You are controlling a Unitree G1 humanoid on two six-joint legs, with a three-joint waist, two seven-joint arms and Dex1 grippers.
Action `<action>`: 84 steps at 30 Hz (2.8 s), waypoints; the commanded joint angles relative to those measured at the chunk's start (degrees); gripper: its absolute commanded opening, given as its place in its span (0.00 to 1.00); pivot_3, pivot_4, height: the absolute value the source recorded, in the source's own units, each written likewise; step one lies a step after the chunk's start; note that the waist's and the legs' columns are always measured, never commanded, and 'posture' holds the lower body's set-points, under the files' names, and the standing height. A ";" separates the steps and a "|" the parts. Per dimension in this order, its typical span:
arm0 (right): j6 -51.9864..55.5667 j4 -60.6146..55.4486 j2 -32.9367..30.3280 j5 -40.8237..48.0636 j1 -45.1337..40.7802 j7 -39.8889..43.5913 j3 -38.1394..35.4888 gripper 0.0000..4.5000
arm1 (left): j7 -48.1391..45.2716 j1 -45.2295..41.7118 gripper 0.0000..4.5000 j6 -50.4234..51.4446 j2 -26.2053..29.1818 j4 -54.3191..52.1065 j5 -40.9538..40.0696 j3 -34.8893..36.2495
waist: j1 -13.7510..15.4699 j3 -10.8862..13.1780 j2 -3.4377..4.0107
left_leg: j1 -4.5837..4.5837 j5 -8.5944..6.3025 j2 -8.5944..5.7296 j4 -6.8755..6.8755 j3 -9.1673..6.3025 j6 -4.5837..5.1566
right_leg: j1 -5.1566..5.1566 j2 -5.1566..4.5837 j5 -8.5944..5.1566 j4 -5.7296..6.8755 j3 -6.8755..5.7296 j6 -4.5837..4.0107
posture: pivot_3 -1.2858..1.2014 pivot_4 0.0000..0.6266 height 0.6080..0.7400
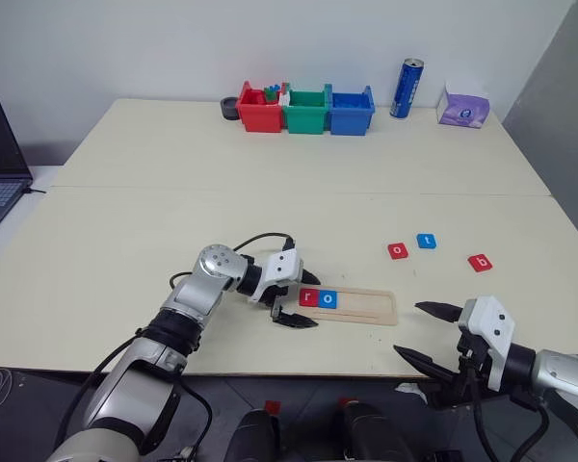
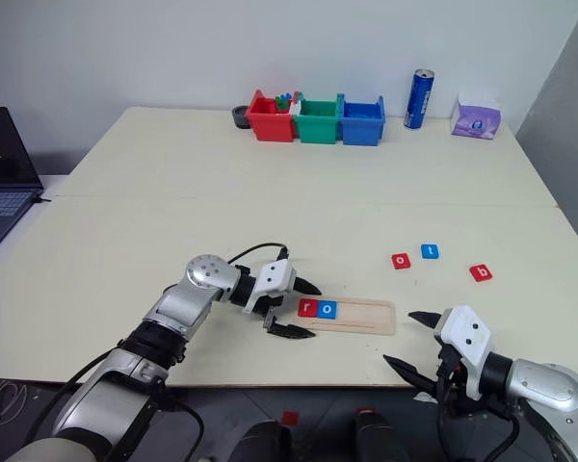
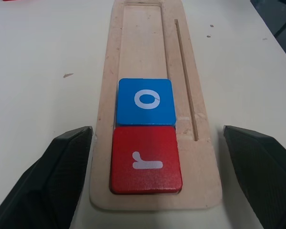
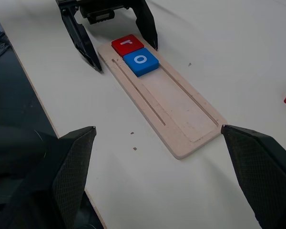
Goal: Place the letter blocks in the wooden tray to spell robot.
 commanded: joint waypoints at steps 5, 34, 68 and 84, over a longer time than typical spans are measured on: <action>-1.75 -0.50 -0.80 -0.75 -0.15 1.36 -1.21 1.00 | -1.10 0.30 0.99 -0.31 0.88 -3.27 -1.58 1.71 | -0.01 0.00 0.00 | 0.00 0.00 0.01 0.00 0.00 0.00 | 0.00 0.01 0.00 0.00 0.00 0.00 | 0.52 0.24 1.00; -2.36 41.22 11.75 -8.18 -26.61 -20.89 -9.94 1.00 | 6.01 11.21 0.99 18.62 9.47 -29.94 -18.35 15.66 | -0.27 0.00 0.07 | 0.03 0.00 0.17 -0.06 0.08 0.01 | -0.05 -0.08 0.18 0.03 0.15 -0.24 | 0.52 0.24 1.00; 12.72 19.44 19.32 -5.24 -18.06 -26.58 -8.43 0.33 | 1.40 21.20 1.00 7.59 15.71 -31.56 -20.02 18.00 | -0.20 -0.01 0.11 | -0.01 0.00 0.28 -0.15 -0.05 0.01 | -0.07 -0.09 0.13 0.01 0.18 -0.24 | 0.52 0.24 1.00; 20.17 6.27 31.72 -6.72 -11.31 -37.96 -3.63 0.62 | -0.01 22.25 1.00 2.64 16.47 -27.43 -19.41 17.89 | -0.32 0.01 0.23 | 0.07 0.00 0.27 -0.13 0.05 0.01 | -0.10 -0.10 0.01 -0.02 0.20 -0.03 | 0.52 0.24 1.00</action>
